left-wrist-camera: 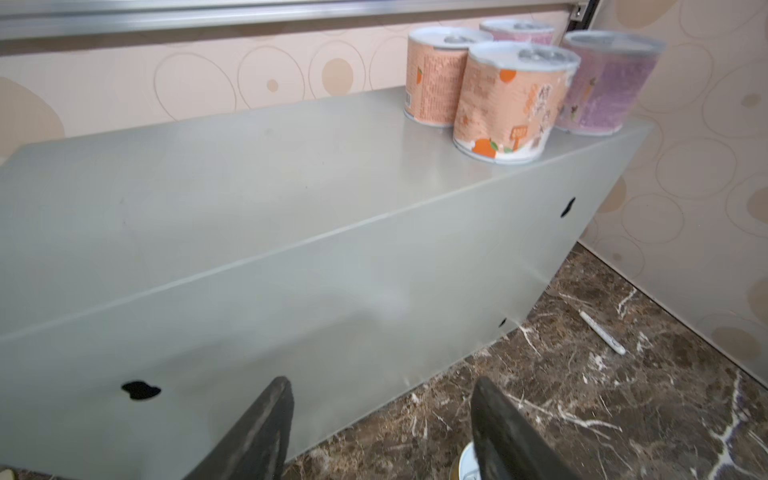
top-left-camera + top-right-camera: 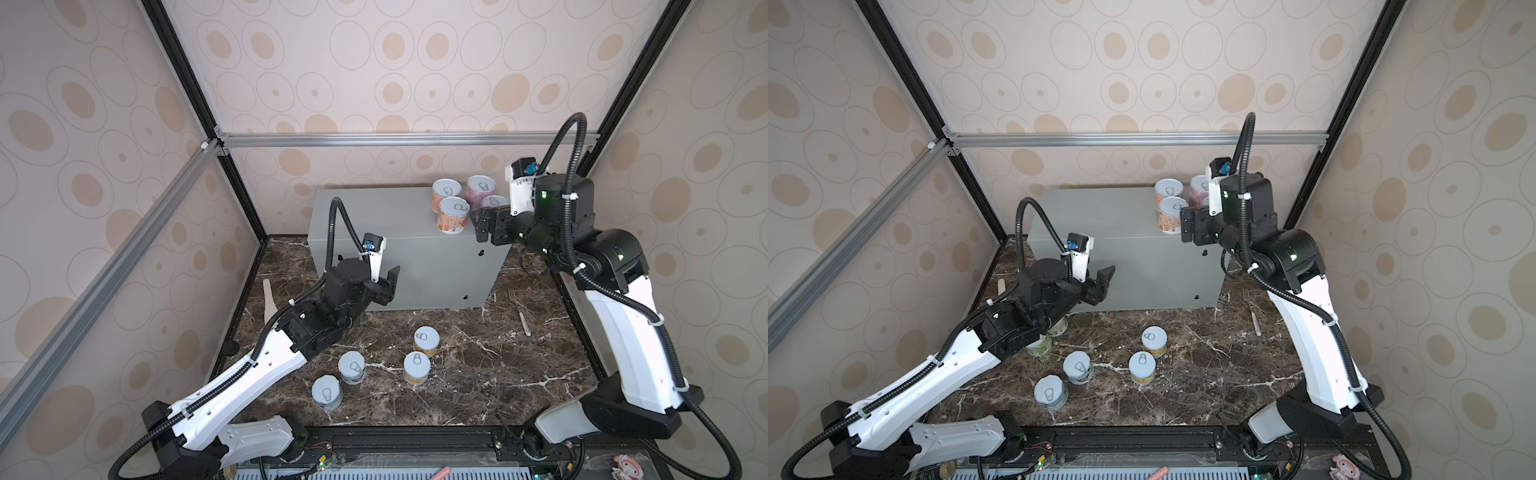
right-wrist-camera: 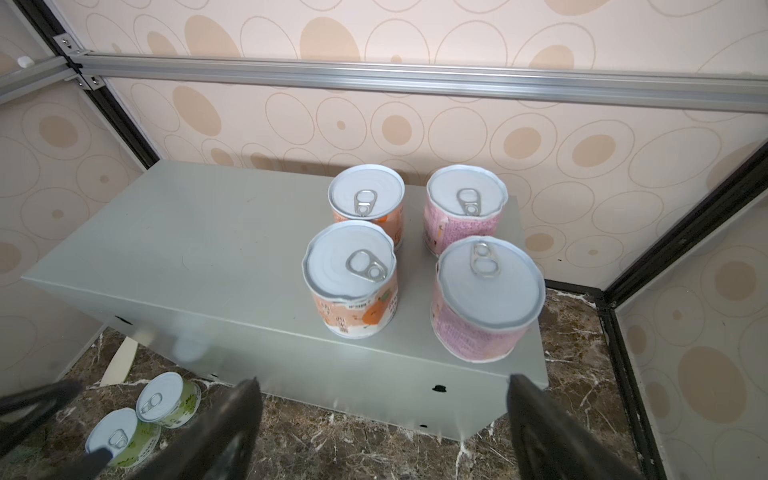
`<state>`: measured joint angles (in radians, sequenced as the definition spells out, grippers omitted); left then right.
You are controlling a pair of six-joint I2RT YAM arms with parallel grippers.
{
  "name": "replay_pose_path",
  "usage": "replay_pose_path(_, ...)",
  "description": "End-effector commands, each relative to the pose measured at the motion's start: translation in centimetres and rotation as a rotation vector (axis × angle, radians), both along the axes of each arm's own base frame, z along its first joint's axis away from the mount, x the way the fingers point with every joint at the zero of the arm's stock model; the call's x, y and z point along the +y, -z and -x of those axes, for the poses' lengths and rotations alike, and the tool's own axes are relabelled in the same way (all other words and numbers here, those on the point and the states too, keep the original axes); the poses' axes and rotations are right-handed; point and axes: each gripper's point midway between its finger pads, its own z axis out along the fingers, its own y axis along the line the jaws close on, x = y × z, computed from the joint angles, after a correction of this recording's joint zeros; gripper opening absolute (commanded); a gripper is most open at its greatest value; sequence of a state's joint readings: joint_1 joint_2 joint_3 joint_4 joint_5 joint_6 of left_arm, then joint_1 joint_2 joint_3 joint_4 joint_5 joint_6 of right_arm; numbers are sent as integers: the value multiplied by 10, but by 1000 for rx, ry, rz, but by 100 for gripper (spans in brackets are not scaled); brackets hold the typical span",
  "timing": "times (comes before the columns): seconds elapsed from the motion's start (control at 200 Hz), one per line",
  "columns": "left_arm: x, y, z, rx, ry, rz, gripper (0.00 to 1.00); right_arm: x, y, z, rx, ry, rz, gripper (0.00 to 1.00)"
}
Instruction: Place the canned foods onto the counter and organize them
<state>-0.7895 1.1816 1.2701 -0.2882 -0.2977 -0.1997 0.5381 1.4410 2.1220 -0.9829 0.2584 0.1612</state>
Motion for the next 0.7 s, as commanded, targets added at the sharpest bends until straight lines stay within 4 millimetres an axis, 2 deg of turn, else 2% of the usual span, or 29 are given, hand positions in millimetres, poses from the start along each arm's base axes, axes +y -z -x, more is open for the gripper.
replay_pose_path(0.0,1,-38,-19,-82,-9,25,65,-9,-3,13,-39,15,-48,94)
replay_pose_path(0.225,-1,-63,-68,-127,-61,44,57,-38,26,44,-41,79,-57,94)
replay_pose_path(0.33,-10,-66,-86,-159,-79,70,55,-46,43,56,-30,90,-69,94)
replay_pose_path(0.555,-40,-54,-132,-135,-102,38,55,-68,76,69,5,157,5,94)
replay_pose_path(0.695,-51,-47,-154,-131,-136,45,55,-72,93,73,23,166,10,95)
